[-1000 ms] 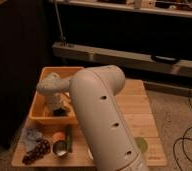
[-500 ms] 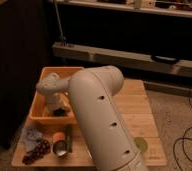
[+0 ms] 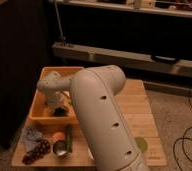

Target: Place sponge in table surface

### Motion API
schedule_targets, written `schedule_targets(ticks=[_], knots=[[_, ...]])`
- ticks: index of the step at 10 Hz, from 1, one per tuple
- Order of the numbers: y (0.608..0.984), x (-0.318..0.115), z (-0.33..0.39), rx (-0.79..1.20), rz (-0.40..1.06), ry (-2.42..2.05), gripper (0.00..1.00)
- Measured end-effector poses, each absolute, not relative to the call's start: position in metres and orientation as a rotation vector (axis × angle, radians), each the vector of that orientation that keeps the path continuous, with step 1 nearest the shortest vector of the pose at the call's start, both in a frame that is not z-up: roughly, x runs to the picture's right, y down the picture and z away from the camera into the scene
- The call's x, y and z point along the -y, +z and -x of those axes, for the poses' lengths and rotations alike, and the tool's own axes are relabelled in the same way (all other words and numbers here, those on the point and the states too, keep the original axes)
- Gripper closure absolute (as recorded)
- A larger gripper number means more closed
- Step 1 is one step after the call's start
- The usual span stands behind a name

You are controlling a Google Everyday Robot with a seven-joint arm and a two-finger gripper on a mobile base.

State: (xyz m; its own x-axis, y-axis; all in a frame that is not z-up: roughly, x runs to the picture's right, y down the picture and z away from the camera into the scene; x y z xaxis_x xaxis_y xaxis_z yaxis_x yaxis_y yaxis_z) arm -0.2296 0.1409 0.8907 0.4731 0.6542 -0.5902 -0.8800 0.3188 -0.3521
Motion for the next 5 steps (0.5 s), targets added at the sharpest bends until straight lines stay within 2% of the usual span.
schedule_targets(ticks=[1, 2, 5], knots=[[0.8892, -0.1407, 0.2287, -0.373, 0.703, 1.033, 0.97], [0.8876, -0.1413, 0.2283, -0.373, 0.705, 1.031, 1.00], [0.8852, -0.1400, 0.2258, -0.383, 0.703, 1.032, 1.00]])
